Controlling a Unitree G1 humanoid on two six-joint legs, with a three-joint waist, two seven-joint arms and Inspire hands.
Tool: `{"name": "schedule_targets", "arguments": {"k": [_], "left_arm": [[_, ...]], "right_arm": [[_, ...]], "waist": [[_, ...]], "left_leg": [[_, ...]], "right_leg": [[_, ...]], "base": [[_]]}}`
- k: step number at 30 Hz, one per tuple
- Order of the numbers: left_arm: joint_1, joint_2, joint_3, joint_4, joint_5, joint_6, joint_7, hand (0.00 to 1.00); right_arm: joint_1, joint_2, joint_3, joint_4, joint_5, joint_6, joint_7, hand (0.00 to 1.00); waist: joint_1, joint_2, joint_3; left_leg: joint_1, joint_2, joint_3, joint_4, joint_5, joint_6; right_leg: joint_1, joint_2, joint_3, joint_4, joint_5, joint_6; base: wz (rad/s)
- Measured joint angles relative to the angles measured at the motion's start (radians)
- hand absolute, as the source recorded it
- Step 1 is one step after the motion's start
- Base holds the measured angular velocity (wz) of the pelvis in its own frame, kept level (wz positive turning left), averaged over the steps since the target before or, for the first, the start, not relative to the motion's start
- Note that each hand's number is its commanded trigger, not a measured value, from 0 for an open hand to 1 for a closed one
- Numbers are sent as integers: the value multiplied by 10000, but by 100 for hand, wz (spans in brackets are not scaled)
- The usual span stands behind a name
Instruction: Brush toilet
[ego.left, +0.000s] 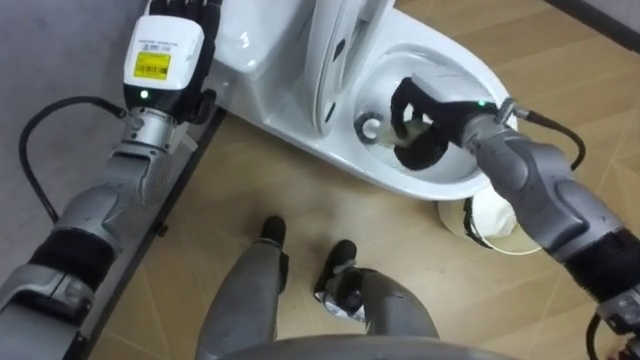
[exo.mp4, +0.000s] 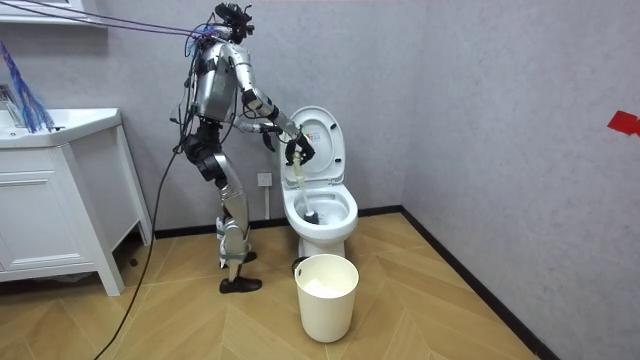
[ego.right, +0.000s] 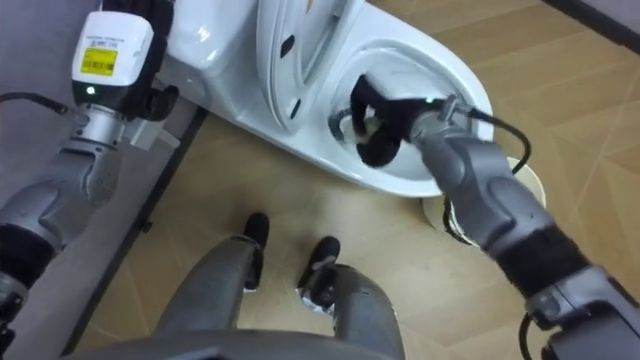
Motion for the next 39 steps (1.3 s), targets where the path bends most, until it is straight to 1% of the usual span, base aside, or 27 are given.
{"name": "schedule_targets", "arguments": {"k": [1,2,3,5,6,7,9,12,14,16,20,22,27,35,37,39], "left_arm": [[-15,51,3,-1,19,-42,10,0],[-54,178,5,-9,40,-133,27,0],[-108,301,4,-1,39,-234,65,0],[-208,353,4,44,50,-311,132,0],[-230,354,5,59,78,-314,222,0],[-246,353,4,57,86,-314,251,0],[-294,354,30,60,182,-294,321,0],[-296,326,156,58,181,-291,260,0],[-322,295,244,48,186,-293,204,0],[-362,207,363,39,184,-304,173,0],[-475,169,399,25,186,-318,33,0],[-556,167,400,29,186,-323,-7,0],[-603,169,409,29,184,-324,-18,0],[-670,164,467,2,202,-193,-328,0],[-674,167,466,-42,285,-96,-405,0],[-673,141,451,-37,283,-36,-473,0]], "right_arm": [[-127,45,-154,280,317,-9,-91,100],[-371,89,-335,752,983,-47,-304,100],[-614,91,-354,1215,1651,-182,-507,100],[-969,116,-372,2054,2386,-370,-714,100],[-1216,135,-431,2536,2885,-389,-861,100],[-1304,136,-518,2720,3172,-412,-931,100],[-1567,146,-1016,3183,3848,-496,-1382,100],[-2016,176,-1571,3957,4411,-573,-1785,100],[-2110,175,-1835,4159,4732,-573,-2070,100],[-2203,174,-1915,4302,5061,-574,-2361,100],[-2214,174,-2041,4313,5171,-574,-2526,100],[-2227,175,-2220,4314,5499,-574,-2706,100],[-2247,174,-2220,4334,6131,-574,-3090,100],[-2245,176,-2200,4334,6097,-573,-3076,100],[-2235,187,-2187,4248,5835,-572,-3002,100],[-2223,227,-2066,4150,5435,-572,-2785,100]], "waist": [[-1,-23,17],[-32,-67,46],[-64,-123,81],[-79,-173,133],[-89,-186,151],[-100,-186,152],[-159,-189,163],[-262,-235,194],[-277,-255,225],[-299,-273,240],[-292,-299,254],[-268,-331,272],[-275,-338,277],[-312,-320,288],[-319,-299,295],[-269,-222,308]], "left_leg": [[-17,5,-2,35,-9,-1],[-61,9,0,80,-14,1],[-91,7,4,81,-13,0],[-120,7,2,127,-8,-3],[-160,3,7,208,-9,-2],[-188,-2,3,230,-9,-1],[-327,-11,0,278,5,9],[-350,-60,18,274,44,27],[-366,-66,15,291,51,30],[-422,-65,14,341,52,31],[-478,-107,26,404,59,45],[-495,-138,50,446,64,54],[-498,-135,49,448,63,53],[-511,-136,5,488,61,48],[-499,-137,21,492,61,48],[-484,-131,37,502,60,50]], "right_leg": [[-15,2,7,24,-1,-2],[-95,-14,26,134,-2,-3],[-144,-20,61,165,-2,-4],[-158,-20,69,198,-11,-18],[-216,-49,89,336,-31,-28],[-242,-56,87,367,-40,-25],[-356,-64,82,378,-42,-29],[-431,-140,102,494,-76,-41],[-436,-140,102,490,-76,-42],[-473,-137,109,495,-78,-41],[-573,-195,153,650,-149,-27],[-664,-210,293,810,-226,-4],[-669,-208,301,820,-249,-11],[-647,-199,261,813,-254,-10],[-647,-207,263,804,-254,-10],[-630,-200,278,809,-250,-10]], "base": [[0],[0],[0],[0],[0],[0],[0],[0],[0],[0],[0],[0],[0],[0],[0],[0]]}}
